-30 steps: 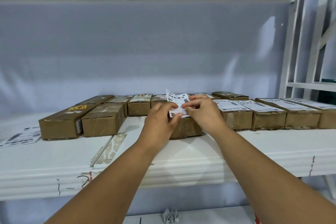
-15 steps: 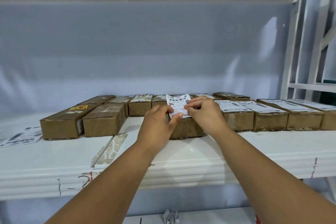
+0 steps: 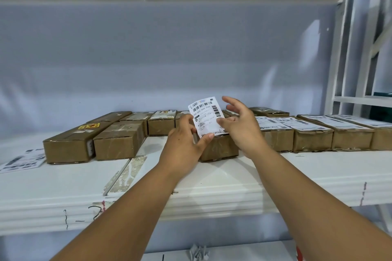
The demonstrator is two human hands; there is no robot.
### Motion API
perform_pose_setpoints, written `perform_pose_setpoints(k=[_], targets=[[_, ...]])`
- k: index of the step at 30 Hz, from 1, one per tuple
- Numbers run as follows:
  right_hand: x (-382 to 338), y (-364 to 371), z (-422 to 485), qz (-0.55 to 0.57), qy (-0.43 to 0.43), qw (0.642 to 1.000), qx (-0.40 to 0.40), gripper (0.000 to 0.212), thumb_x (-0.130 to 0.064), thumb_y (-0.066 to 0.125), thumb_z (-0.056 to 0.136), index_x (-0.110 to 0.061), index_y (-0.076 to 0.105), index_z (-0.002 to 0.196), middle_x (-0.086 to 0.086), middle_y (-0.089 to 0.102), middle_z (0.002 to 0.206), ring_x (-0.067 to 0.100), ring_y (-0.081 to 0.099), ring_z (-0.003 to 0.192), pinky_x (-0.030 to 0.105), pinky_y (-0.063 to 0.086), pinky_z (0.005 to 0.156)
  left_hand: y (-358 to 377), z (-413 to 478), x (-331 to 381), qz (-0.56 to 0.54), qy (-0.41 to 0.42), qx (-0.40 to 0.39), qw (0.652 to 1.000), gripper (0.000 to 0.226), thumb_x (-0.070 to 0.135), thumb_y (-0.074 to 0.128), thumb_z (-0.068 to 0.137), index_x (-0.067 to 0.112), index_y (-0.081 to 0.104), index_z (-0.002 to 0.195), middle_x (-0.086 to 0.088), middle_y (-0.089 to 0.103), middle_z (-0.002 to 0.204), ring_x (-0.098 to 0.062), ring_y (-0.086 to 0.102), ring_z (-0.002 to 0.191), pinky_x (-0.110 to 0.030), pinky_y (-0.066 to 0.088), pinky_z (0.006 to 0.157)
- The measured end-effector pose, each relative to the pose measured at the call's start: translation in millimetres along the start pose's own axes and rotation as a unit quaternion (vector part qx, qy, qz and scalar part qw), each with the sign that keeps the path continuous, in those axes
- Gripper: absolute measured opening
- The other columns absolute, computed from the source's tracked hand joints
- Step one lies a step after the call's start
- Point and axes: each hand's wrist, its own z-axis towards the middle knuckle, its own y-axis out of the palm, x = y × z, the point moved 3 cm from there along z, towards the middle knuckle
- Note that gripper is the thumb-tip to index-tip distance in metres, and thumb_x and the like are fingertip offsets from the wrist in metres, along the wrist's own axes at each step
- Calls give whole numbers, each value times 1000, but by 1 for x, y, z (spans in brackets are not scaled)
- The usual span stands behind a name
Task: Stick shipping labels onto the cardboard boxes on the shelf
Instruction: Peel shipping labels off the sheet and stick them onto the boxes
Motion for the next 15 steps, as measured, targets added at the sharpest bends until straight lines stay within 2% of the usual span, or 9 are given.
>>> perform_pose_setpoints(k=[2, 6, 10, 12, 15], targets=[[2, 0, 0, 36, 24, 999, -7, 63, -8, 71, 82, -38, 46, 131, -1, 61, 119, 16, 68, 91, 40, 54, 87, 0, -1, 1, -7, 1, -1, 1000, 62, 42, 65, 83, 22, 34, 133, 10, 60, 107, -14, 46, 111, -28, 37, 88], [3, -2, 2, 67, 50, 997, -3, 59, -5, 68, 84, -28, 45, 133, 6, 67, 105, 18, 69, 88, 39, 55, 84, 0, -1, 0, -16, 0, 1, 1000, 65, 43, 68, 81, 23, 33, 132, 11, 60, 105, -16, 47, 113, -29, 38, 90], [0, -2, 2, 117, 44, 992, -10, 41, 2, 61, 86, -23, 55, 118, 4, 69, 91, 19, 69, 82, 33, 56, 75, 0, 0, 0, -19, 6, 13, 1000, 69, 40, 72, 78, 23, 32, 132, 12, 58, 100, -17, 49, 112, -31, 40, 91], [-2, -2, 2, 122, 37, 992, -11, 32, 5, 58, 87, -17, 60, 111, 1, 70, 90, 20, 68, 84, 36, 56, 79, 1, 0, -1, -19, 6, 14, 1000, 71, 40, 72, 77, 23, 31, 133, 12, 58, 100, -17, 50, 113, -31, 40, 91], [-3, -2, 1, 145, 41, 988, -31, 25, 7, 56, 87, -16, 66, 94, 6, 71, 97, 28, 68, 94, 42, 54, 88, 3, 0, -4, -12, -7, 5, 1000, 77, 45, 70, 77, 25, 26, 138, 10, 57, 109, -17, 47, 115, -28, 36, 90]])
